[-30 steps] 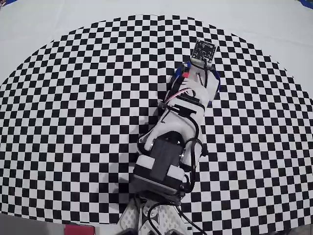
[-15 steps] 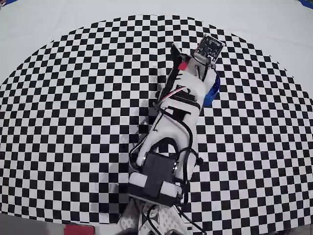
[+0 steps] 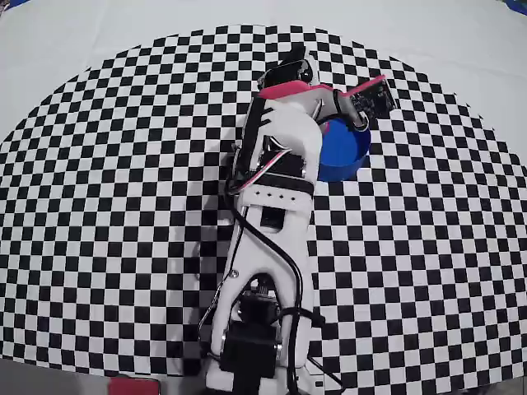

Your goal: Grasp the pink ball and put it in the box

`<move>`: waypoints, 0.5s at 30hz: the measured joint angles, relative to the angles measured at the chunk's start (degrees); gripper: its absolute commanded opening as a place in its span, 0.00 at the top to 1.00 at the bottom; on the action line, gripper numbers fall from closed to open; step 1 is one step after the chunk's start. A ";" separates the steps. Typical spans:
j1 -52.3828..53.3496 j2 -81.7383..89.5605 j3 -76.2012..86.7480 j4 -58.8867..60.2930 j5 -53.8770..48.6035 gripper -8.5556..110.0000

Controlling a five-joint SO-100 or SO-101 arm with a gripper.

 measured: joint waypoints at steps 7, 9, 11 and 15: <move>-6.15 20.39 11.34 11.95 11.51 0.93; -6.77 27.60 16.08 15.12 12.66 0.93; -8.09 33.84 20.30 17.31 13.10 0.93; -8.96 43.77 27.95 20.83 13.71 0.93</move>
